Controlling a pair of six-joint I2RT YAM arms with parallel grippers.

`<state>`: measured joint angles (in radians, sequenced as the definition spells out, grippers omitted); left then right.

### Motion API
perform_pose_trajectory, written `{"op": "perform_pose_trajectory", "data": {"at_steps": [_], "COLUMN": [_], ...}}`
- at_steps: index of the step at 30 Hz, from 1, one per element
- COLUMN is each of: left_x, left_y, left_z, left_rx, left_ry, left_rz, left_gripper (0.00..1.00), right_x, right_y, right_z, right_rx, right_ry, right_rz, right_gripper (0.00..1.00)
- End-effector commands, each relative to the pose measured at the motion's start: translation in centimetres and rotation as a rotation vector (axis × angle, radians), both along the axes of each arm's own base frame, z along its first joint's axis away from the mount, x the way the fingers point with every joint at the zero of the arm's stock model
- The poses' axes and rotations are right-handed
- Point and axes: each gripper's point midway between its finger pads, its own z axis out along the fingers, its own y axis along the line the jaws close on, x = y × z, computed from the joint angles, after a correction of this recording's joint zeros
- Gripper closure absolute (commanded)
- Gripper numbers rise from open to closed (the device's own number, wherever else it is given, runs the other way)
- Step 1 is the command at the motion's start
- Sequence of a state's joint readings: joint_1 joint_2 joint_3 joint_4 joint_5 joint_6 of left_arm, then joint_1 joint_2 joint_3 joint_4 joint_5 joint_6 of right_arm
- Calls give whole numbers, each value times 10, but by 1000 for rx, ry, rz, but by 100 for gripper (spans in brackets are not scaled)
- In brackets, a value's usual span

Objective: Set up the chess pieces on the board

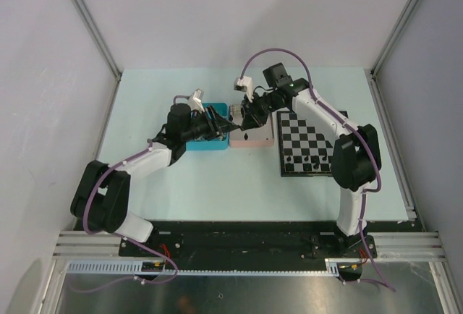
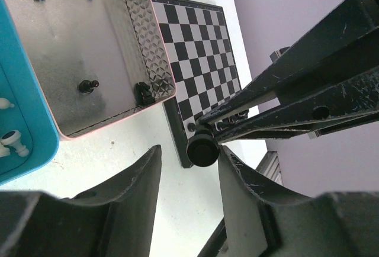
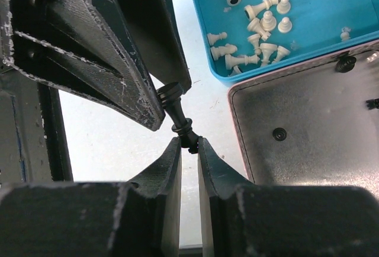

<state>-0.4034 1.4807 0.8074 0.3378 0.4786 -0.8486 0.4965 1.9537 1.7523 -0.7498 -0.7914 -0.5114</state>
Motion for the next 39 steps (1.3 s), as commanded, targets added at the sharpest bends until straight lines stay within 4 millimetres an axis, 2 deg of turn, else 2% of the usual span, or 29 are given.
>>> {"op": "perform_pose_trajectory", "data": {"at_steps": [1, 6, 10, 13, 16, 18, 22, 23, 25, 27, 28, 29, 30, 31, 32, 33, 34, 35, 36, 38, 39], "left_x": [8, 9, 8, 7, 5, 2, -4, -5, -13, -20, -28, -33, -41, -49, -59, -73, -82, -95, -102, -120, -124], "left_y": [-9, -9, -10, -10, -10, -10, -4, -3, 1, 2, 4, 5, 5, 6, 8, 8, 7, 9, 10, 10, 10], "left_z": [29, 28, 28, 29, 30, 32, 36, 38, 47, 55, 68, 72, 77, 82, 97, 98, 111, 128, 130, 151, 155], "left_rx": [-47, -47, -48, -49, -47, -47, -32, -27, -30, -29, -46, -45, -54, -63, -68, -74, -75, -84, -79, -80, -81], "left_ry": [-80, -78, -79, -85, -91, -104, -151, -170, -214, -269, -328, -368, -402, -458, -540, -585, -691, -778, -822, -951, -979], "left_rz": [-24, -25, -33, -38, -47, -55, -51, -53, -59, -79, -92, -103, -134, -150, -168, -207, -229, -236, -245, -250, -250], "left_gripper": [53, 55, 63, 73, 89, 94, 99, 99, 100, 100, 99, 100, 100, 100, 100, 100, 100, 100, 100, 100, 100], "right_x": [-9, -11, -12, -12, -14, -14, -15, -12, -13, -14, -16, -20, -25, -25, -38, -49, -59, -65, -77, -93, -101], "right_y": [5, 7, 8, 8, 9, 8, -2, -9, -19, -34, -39, -42, -54, -55, -55, -65, -59, -58, -54, -47, -42], "right_z": [32, 31, 31, 31, 34, 36, 49, 59, 70, 93, 101, 110, 119, 130, 142, 139, 161, 166, 172, 172, 173], "right_rx": [58, 55, 50, 48, 50, 51, 51, 61, 73, 109, 124, 156, 183, 233, 321, 373, 492, 529, 553, 559, 556], "right_ry": [-53, -52, -56, -59, -66, -73, -86, -106, -119, -150, -153, -150, -150, -143, -93, -28, 46, 74, 85, 151, 177], "right_rz": [25, 33, 34, 34, 37, 37, 23, 6, -6, -29, -34, -27, -47, -65, -30, -49, -17, -2, 32, 64, 77], "right_gripper": [91, 91, 91, 91, 90, 90, 67, 53, 39, 31, 22, 16, 6, 0, 0, 0, 1, 0, 0, 0, 0]}}
